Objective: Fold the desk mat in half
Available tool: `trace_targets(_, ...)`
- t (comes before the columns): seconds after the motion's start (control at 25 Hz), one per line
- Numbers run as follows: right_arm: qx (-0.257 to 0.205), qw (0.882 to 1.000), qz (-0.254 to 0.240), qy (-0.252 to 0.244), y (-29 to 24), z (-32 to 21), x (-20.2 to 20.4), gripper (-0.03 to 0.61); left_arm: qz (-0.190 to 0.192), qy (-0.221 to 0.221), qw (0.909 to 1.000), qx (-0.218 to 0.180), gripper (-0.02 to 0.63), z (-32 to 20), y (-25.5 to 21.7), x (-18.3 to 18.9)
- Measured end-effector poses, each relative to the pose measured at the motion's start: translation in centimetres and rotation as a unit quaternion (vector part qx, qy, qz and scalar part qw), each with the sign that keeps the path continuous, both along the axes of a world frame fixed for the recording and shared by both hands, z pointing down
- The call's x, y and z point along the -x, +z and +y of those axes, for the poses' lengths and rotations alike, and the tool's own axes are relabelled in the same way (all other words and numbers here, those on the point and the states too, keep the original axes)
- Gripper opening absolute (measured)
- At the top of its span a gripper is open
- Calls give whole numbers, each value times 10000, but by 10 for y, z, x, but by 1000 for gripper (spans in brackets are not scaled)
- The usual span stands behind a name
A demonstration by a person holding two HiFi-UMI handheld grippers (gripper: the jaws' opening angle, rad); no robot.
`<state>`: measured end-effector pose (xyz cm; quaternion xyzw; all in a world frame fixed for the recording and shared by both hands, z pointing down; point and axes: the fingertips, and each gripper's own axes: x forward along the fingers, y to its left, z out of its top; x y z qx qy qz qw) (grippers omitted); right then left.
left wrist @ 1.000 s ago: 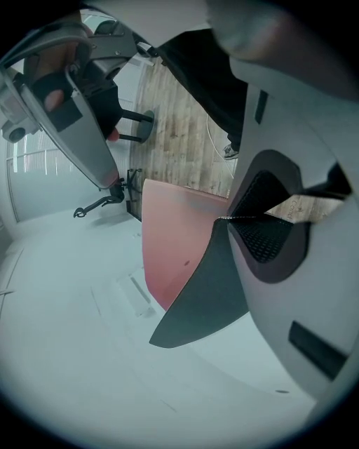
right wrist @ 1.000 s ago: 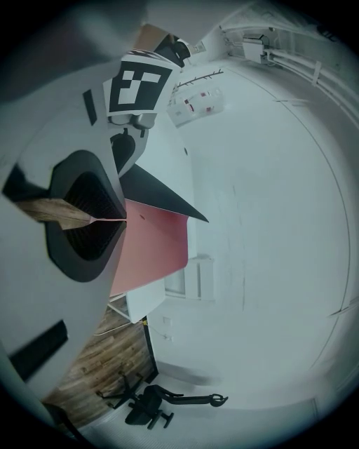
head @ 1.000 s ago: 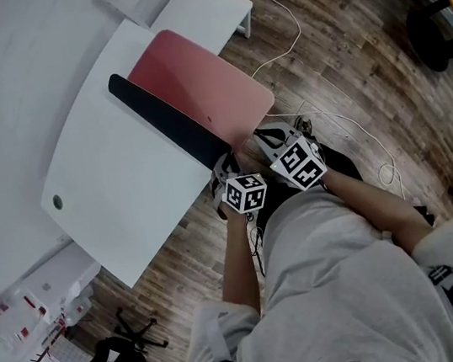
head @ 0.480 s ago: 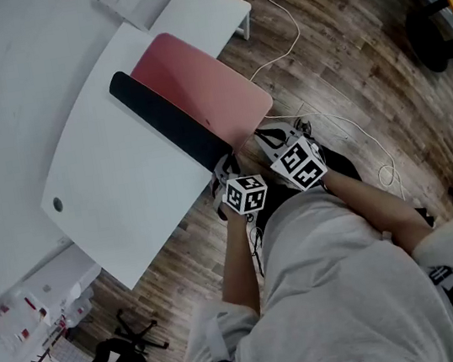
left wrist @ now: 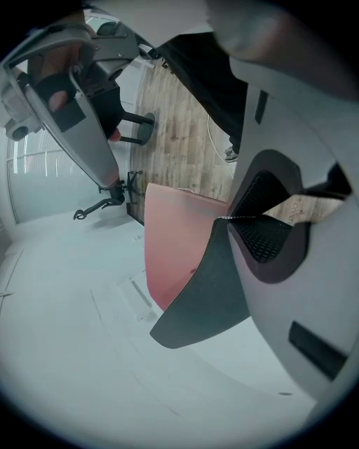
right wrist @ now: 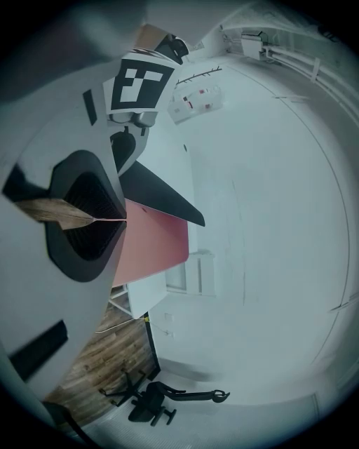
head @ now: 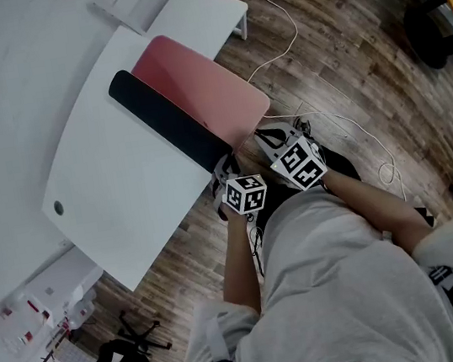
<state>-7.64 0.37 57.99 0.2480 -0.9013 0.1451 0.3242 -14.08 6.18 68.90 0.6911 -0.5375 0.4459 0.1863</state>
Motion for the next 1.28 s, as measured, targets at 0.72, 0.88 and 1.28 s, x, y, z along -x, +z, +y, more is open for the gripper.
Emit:
trace_targets(0.72,7,10000,0,88,0,-5,-8,41,209,8,9998,43,35,-4,-2,-12)
trace_targets(0.88,26,9999,-19,106,3,-5,-7,41,269,-6,9996,41,35,-4,-1,-14)
trace_targets(1.28,40,9999,57,125,3,-10,-14,41,555,-142,9983,61,35,-10,-3,-20)
